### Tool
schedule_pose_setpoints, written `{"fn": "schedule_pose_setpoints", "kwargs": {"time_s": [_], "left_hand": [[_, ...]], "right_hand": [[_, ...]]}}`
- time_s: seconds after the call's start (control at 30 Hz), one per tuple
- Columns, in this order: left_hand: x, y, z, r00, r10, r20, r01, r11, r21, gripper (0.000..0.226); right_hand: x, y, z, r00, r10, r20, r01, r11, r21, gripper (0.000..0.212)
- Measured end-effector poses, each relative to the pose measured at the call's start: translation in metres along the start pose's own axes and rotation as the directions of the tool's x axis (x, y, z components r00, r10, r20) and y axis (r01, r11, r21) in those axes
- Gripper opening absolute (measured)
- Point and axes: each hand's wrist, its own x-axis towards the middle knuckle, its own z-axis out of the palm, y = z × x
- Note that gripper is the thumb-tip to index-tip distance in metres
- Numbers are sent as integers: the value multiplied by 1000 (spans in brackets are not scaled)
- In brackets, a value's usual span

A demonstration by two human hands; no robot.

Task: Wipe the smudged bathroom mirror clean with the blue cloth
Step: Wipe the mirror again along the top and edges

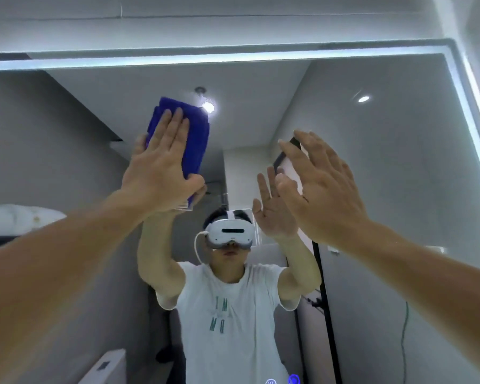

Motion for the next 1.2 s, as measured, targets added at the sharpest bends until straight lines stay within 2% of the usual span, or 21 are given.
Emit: {"fn": "schedule_pose_setpoints", "kwargs": {"time_s": [0.03, 0.07, 0.1, 0.2, 0.3, 0.37, 0.4, 0.43, 0.47, 0.57, 0.67, 0.7, 0.77, 0.83, 0.93, 1.03, 1.07, 1.1, 1.13, 1.2], "left_hand": [[-2, 10, 3, 996, -87, -17, 86, 996, -38, 99], [-12, 24, 7, 993, -115, -28, 113, 992, -61, 99], [-31, 38, 11, 995, -86, -41, 83, 995, -57, 98], [-120, 73, 29, 978, 210, -20, -210, 978, -17, 90], [-173, 75, 40, 853, 519, 56, -520, 854, 18, 90], [-151, 54, 37, 752, 653, 92, -658, 752, 42, 92], [-131, 41, 33, 730, 676, 99, -682, 729, 50, 94], [-108, 29, 27, 748, 657, 93, -662, 747, 58, 97], [-86, 19, 22, 799, 597, 76, -602, 795, 73, 99], [-48, 11, 12, 961, 275, -3, -275, 960, 54, 101], [-66, 49, 18, 999, 14, -36, -16, 999, -51, 99], [-83, 65, 21, 999, -1, -44, -2, 997, -71, 97], [-133, 89, 30, 992, 128, -16, -129, 989, -79, 95], [-187, 100, 38, 934, 355, 47, -352, 934, -58, 93], [-229, 90, 38, 794, 594, 130, -595, 803, -39, 89], [-195, 53, 31, 582, 797, 164, -803, 595, -43, 89], [-172, 35, 27, 559, 814, 159, -821, 570, -28, 91], [-145, 17, 22, 599, 789, 137, -797, 604, 6, 92], [-121, 3, 19, 683, 723, 107, -730, 682, 44, 94], [-102, -3, 12, 884, 464, 54, -466, 882, 63, 97]], "right_hand": [[-4, 1, 2, 1000, 16, 10, -17, 1000, 8, 61], [-8, 2, 4, 999, 27, 22, -27, 1000, 10, 62], [-13, 2, 7, 999, 35, 30, -35, 999, 10, 62], [-28, 1, 16, 998, 48, 26, -49, 999, 19, 58], [-45, -1, 25, 1000, 17, 13, -17, 1000, 21, 57], [-49, 0, 29, 1000, -13, 23, 13, 1000, 3, 59], [-50, 0, 31, 999, -25, 31, 25, 1000, -6, 60], [-49, 2, 32, 999, -29, 32, 29, 999, -14, 61], [-49, 4, 32, 999, -26, 22, 26, 999, -19, 60], [-52, 4, 36, 1000, 2, -1, -2, 1000, -4, 59], [-55, 0, 38, 1000, 7, 12, -7, 1000, 15, 60], [-57, -2, 37, 1000, 15, 15, -15, 1000, 17, 61], [-62, -4, 36, 1000, 26, 13, -27, 999, 22, 61], [-68, -6, 34, 999, 38, 17, -39, 998, 44, 61], [-78, -6, 28, 998, 44, 54, -47, 998, 50, 63], [-86, -4, 25, 995, 51, 82, -53, 998, 33, 66], [-87, -2, 25, 996, 46, 81, -48, 999, 25, 66], [-86, 0, 27, 997, 40, 71, -41, 999, 14, 65], [-84, 2, 29, 998, 36, 57, -36, 999, 6, 64], [-80, 2, 39, 999, 34, 39, -34, 999, 3, 61]]}}
